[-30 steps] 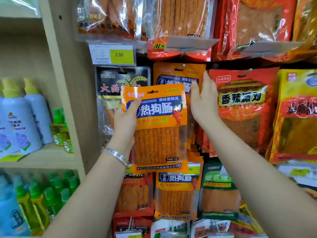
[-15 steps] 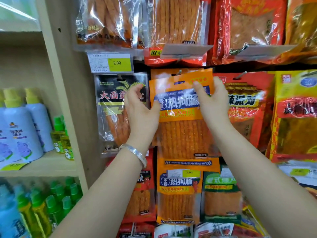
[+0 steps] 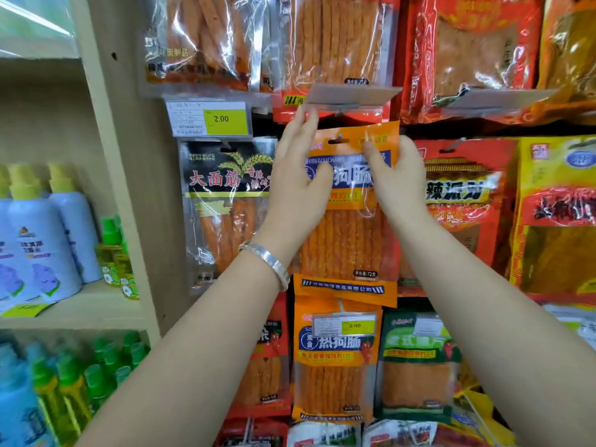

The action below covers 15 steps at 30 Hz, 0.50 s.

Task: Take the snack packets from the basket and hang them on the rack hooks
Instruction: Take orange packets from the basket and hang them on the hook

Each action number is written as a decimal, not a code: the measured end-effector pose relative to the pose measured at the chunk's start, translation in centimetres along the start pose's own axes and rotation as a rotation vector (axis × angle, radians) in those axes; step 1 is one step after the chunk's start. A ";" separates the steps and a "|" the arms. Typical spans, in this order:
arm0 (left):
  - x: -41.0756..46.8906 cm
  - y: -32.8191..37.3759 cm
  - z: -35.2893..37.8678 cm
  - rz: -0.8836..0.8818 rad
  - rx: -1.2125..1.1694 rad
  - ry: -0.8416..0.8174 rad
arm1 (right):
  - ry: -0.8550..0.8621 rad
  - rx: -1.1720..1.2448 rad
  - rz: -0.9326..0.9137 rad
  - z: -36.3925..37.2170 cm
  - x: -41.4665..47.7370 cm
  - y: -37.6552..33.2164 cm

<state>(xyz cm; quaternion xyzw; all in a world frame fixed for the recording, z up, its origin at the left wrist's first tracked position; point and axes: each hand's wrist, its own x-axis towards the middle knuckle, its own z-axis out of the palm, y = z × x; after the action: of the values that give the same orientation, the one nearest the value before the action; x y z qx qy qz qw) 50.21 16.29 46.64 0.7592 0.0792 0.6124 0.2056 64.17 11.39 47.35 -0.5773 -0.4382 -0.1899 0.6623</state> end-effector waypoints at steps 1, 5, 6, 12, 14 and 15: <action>-0.1 -0.4 0.0 0.002 0.001 -0.013 | 0.005 -0.031 0.003 0.1 -0.1 0.1; -2.5 -3.1 0.6 -0.170 0.059 -0.098 | 0.060 -0.111 -0.085 0.0 -1.6 1.2; -3.7 -4.0 1.0 -0.232 0.080 -0.139 | 0.066 -0.190 -0.151 -0.1 -2.1 1.8; -10.1 -7.6 3.2 -0.335 0.192 -0.359 | -0.150 -0.734 -0.395 -0.1 -6.1 5.5; -10.7 -7.9 4.0 -0.348 0.199 -0.412 | -0.234 -0.864 -0.404 0.1 -6.5 6.5; -10.8 -8.1 4.4 -0.364 0.191 -0.431 | -0.274 -0.910 -0.393 0.2 -6.5 6.7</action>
<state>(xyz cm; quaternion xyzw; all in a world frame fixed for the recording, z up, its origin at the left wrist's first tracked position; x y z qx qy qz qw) 52.94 18.65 32.93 0.8610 0.2256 0.3800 0.2517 65.70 11.65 38.13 -0.7333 -0.4944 -0.4049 0.2321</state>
